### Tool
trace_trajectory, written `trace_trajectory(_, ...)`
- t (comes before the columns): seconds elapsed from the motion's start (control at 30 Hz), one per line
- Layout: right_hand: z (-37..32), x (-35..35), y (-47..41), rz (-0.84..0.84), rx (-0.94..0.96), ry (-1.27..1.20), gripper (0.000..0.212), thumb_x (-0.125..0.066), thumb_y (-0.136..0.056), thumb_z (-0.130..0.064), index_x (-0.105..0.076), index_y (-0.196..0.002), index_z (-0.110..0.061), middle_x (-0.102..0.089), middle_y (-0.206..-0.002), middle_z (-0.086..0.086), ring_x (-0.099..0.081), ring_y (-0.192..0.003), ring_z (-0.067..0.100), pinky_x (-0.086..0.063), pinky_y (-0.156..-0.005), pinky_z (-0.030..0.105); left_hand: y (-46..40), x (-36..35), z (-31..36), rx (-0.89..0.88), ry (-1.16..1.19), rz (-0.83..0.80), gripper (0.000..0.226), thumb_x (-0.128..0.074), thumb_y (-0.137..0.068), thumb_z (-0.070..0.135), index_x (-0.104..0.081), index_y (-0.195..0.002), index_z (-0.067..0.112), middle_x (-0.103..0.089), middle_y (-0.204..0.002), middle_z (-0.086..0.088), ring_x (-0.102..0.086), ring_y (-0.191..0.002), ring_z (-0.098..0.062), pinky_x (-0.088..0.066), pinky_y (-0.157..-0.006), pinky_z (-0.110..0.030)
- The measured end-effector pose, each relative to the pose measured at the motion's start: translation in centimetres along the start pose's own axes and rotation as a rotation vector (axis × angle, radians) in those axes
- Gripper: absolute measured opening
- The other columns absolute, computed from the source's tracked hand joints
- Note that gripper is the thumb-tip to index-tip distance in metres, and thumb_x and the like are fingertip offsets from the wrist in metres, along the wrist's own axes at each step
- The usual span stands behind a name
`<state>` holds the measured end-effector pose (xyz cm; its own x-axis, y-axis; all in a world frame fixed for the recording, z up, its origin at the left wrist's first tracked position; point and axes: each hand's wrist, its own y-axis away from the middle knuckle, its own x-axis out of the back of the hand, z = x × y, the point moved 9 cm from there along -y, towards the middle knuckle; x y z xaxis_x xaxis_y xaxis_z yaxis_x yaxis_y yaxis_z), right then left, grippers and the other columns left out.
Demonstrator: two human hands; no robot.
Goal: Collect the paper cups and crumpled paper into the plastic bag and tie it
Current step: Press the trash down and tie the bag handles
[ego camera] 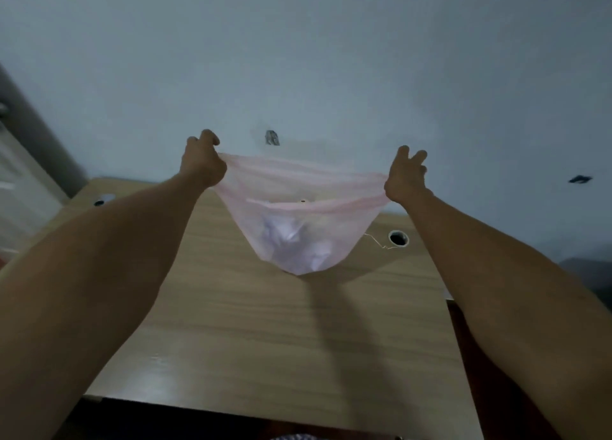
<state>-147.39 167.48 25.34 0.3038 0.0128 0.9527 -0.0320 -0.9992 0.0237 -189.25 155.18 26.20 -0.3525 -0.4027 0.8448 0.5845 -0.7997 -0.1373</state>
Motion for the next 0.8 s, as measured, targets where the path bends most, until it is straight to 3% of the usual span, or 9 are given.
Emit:
trace_trajectory(0.1,2.1,1.2,0.7,0.004,-0.102,0.03,0.048,-0.061,-0.09,0.006,-0.046,-0.136,0.003,-0.03,-0.15,0.027,-0.046,-0.128,0.041,-0.046,-0.1,0.042,0.5,0.0,-1.0,0.166,-0.016,-0.032,0.037,-0.055,-0.087,0.003,-0.063,-0.123,0.001,-0.058,-0.13,-0.024,-0.061,-0.115,-0.042,-0.054,-0.097,-0.043)
trace_trajectory(0.2,3.6,1.1,1.4,-0.02,-0.149,-0.148,0.007,-0.066,-0.087,0.007,-0.062,-0.092,0.004,-0.067,-0.109,0.027,-0.071,-0.089,0.038,-0.056,-0.06,0.035,2.1,-0.2,-0.9,0.241,-0.017,-0.05,0.034,-0.057,-0.088,0.006,-0.061,-0.12,-0.003,-0.06,-0.126,-0.025,-0.064,-0.112,-0.044,-0.058,-0.091,-0.046)
trace_trajectory(0.27,4.7,0.9,1.8,-0.031,-0.192,-0.275,0.014,-0.068,-0.085,0.005,-0.059,-0.076,0.001,-0.071,-0.085,0.025,-0.068,-0.061,0.03,-0.047,-0.042,0.027,2.7,-0.2,-0.9,0.251,-0.005,-0.062,0.027,-0.059,-0.087,0.007,-0.063,-0.112,-0.002,-0.064,-0.117,-0.024,-0.068,-0.103,-0.043,-0.061,-0.081,-0.045)
trace_trajectory(0.33,5.2,1.1,1.9,-0.033,-0.192,-0.372,0.018,-0.073,-0.084,-0.004,-0.056,-0.076,-0.002,-0.066,-0.071,0.018,-0.058,-0.05,0.023,-0.041,-0.042,0.024,3.1,-0.3,-1.0,0.276,0.058,-0.105,0.011,-0.065,-0.084,0.006,-0.062,-0.092,0.0,-0.067,-0.096,-0.021,-0.072,-0.083,-0.041,-0.062,-0.063,-0.042)
trace_trajectory(0.4,5.3,1.0,2.0,-0.089,-0.21,-0.465,0.027,-0.077,-0.085,-0.011,-0.051,-0.076,-0.005,-0.054,-0.062,0.011,-0.047,-0.046,0.02,-0.035,-0.045,0.024,3.1,-1.2,-1.5,0.336,0.22,-0.19,0.018,-0.07,-0.083,0.001,-0.054,-0.075,0.003,-0.065,-0.07,-0.018,-0.069,-0.062,-0.035,-0.059,-0.049,-0.038)
trace_trajectory(0.53,5.7,0.9,2.1,-0.178,-0.303,-0.618,0.022,-0.062,-0.088,0.003,-0.046,-0.078,-0.009,-0.041,-0.067,0.007,-0.034,-0.052,0.017,-0.032,-0.049,0.029,4.0,-2.0,-1.2,0.444,0.477,-0.314,0.007,-0.058,-0.087,-0.006,-0.057,-0.091,0.0,-0.059,-0.073,-0.017,-0.061,-0.058,-0.027,-0.054,-0.037,-0.03)
trace_trajectory(0.67,6.5,1.5,1.7,-0.118,-0.313,-0.672,0.009,-0.057,-0.088,0.006,-0.056,-0.084,-0.002,-0.063,-0.082,0.018,-0.059,-0.056,0.026,-0.061,-0.07,0.041,3.8,-1.0,-1.1,0.461,0.577,-0.287,0.008,-0.06,-0.087,-0.005,-0.059,-0.093,0.001,-0.06,-0.083,-0.013,-0.061,-0.067,-0.024,-0.056,-0.049,-0.034)
trace_trajectory(0.73,7.2,1.9,1.3,-0.06,-0.328,-0.691,0.011,-0.056,-0.086,0.009,-0.06,-0.092,0.0,-0.068,-0.098,0.027,-0.071,-0.063,0.039,-0.06,-0.079,0.056,3.6,-0.3,-1.6,0.472,0.571,-0.245,0.016,-0.069,-0.087,-0.005,-0.055,-0.082,0.001,-0.059,-0.081,-0.016,-0.061,-0.064,-0.025,-0.057,-0.042,-0.034)
trace_trajectory(0.8,7.7,2.4,1.1,-0.024,-0.346,-0.713,0.02,-0.052,-0.088,0.01,-0.061,-0.104,0.0,-0.064,-0.105,0.027,-0.072,-0.065,0.044,-0.06,-0.075,0.059,3.3,-0.1,-1.5,0.441,0.566,-0.244,0.024,-0.075,-0.085,-0.005,-0.053,-0.076,0.002,-0.057,-0.077,-0.015,-0.058,-0.06,-0.025,-0.053,-0.034,-0.03)
